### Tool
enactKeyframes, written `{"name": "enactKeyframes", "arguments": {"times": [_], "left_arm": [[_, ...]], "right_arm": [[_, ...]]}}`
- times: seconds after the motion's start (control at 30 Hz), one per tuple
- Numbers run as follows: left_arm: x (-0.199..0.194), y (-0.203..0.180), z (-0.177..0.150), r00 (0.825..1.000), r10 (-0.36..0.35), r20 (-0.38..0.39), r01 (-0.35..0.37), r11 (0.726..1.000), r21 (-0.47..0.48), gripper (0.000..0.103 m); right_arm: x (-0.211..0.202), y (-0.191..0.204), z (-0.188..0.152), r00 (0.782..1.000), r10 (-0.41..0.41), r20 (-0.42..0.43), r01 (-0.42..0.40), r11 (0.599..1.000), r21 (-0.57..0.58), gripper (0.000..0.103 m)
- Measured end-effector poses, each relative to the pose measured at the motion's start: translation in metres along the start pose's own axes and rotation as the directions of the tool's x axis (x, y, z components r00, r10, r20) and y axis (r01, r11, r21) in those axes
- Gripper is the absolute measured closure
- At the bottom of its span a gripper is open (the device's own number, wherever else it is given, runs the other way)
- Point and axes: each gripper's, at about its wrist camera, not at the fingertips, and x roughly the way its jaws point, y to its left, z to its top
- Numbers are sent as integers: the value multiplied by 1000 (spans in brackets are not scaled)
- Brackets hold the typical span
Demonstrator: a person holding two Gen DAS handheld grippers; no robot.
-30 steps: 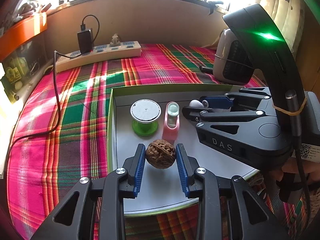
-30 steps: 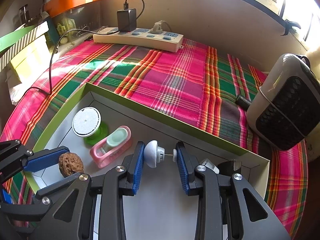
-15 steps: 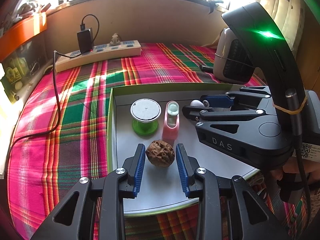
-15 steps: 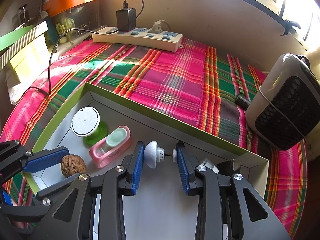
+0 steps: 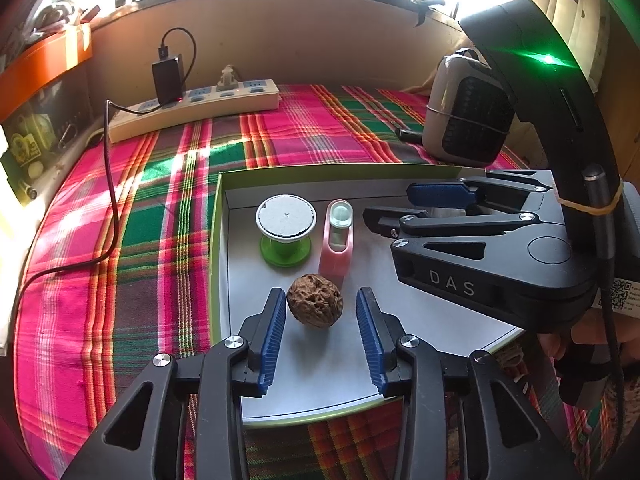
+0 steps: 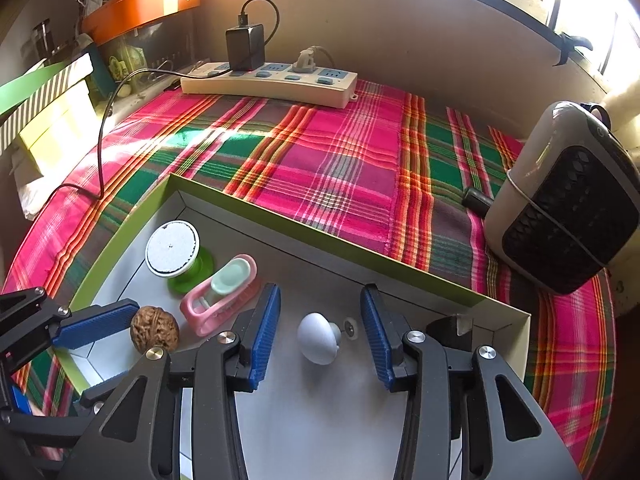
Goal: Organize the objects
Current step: 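Lower the walnut onto the box floor and open the left gripper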
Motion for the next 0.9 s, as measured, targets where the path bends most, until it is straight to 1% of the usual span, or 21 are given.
{"name": "enactKeyframes", "arguments": {"times": [0.2,0.43,0.53,0.73,0.9], "left_arm": [[-9,0,-6,1000,10,4,-10,1000,0,64],[-25,2,-11,1000,13,23,-13,1000,-13,64],[-29,-1,-12,1000,12,29,-12,1000,-18,64],[-46,-5,-18,999,11,50,-10,1000,-22,64],[-51,-13,-19,998,7,65,-5,1000,-27,64]], "right_arm": [[-9,-2,-2,1000,2,20,-2,1000,3,59],[-26,-3,-9,998,18,54,-19,1000,14,58],[-32,-5,-14,998,24,65,-26,999,34,55],[-49,-8,-23,995,25,94,-30,998,56,55],[-66,-12,-33,993,22,120,-31,997,73,55]]}}
